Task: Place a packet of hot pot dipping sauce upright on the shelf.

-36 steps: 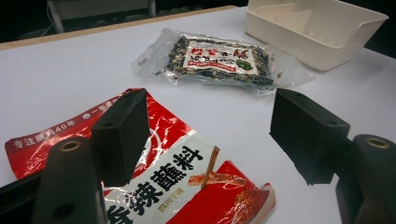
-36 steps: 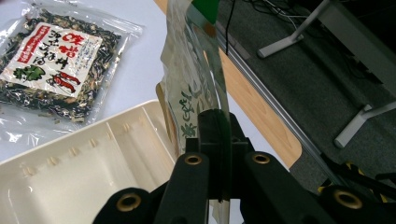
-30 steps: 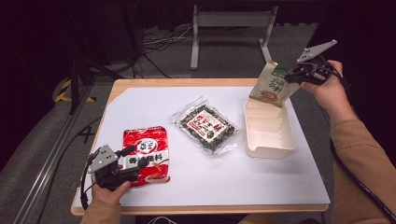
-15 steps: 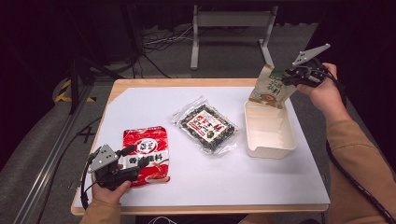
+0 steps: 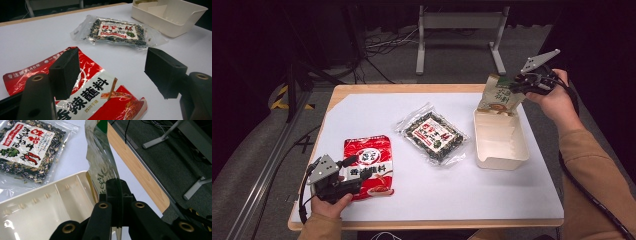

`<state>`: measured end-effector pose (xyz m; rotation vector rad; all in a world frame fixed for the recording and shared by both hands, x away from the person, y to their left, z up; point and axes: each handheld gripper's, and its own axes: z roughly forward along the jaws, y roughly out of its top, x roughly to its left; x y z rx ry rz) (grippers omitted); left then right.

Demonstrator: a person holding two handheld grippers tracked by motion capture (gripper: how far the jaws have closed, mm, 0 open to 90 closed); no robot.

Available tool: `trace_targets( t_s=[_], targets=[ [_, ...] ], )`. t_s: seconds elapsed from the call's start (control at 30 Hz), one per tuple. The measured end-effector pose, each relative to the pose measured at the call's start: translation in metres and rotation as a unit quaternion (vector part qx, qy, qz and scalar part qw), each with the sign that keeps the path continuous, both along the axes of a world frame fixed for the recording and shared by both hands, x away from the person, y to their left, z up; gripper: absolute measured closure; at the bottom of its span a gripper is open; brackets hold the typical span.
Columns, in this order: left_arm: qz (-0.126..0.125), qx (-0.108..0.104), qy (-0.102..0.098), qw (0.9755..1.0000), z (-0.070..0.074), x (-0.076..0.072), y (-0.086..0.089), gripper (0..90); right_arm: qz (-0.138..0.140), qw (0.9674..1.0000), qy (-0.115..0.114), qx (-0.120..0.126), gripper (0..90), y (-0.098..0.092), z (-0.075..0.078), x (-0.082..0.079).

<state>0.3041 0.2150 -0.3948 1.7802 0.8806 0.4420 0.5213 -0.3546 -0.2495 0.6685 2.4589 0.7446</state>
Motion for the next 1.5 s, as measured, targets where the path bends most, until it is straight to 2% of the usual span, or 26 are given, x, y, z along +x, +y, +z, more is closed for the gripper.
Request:
trace_targets(
  t_s=[0.4,0.6,0.8,0.93,1.13,1.3,1.43,1.5],
  targets=[
    [-0.001,0.000,0.000,1.0000,0.000,0.001,0.000,28.5,0.004,0.9998,0.015,-0.012,89.3,0.007,-0.015,0.005],
    [-0.004,0.000,0.001,1.0000,0.000,0.003,-0.001,28.5,0.000,0.9996,0.027,-0.007,89.2,0.006,-0.030,0.009],
    [-0.005,0.001,0.002,1.0000,0.000,0.003,-0.002,28.5,-0.005,0.9995,0.031,-0.003,87.5,0.006,-0.037,0.009],
    [-0.006,0.001,0.001,1.0000,0.000,0.004,-0.002,28.4,-0.011,0.9990,0.042,-0.005,85.8,0.007,-0.042,0.010],
    [-0.006,0.000,0.002,1.0000,0.000,0.004,-0.002,28.4,-0.016,0.9990,0.042,0.000,80.8,0.006,-0.042,0.010],
    [-0.008,0.001,0.000,1.0000,0.000,0.005,-0.002,28.4,-0.028,0.9989,0.026,0.027,70.6,0.004,-0.037,0.008],
    [-0.009,0.000,0.004,0.9999,0.000,0.005,-0.003,28.4,-0.035,0.9988,0.016,0.031,63.7,0.006,-0.032,0.005],
    [-0.009,0.000,0.003,1.0000,0.000,0.005,-0.003,28.4,-0.038,0.9986,0.000,0.037,59.2,0.007,-0.028,0.003]
  ],
)
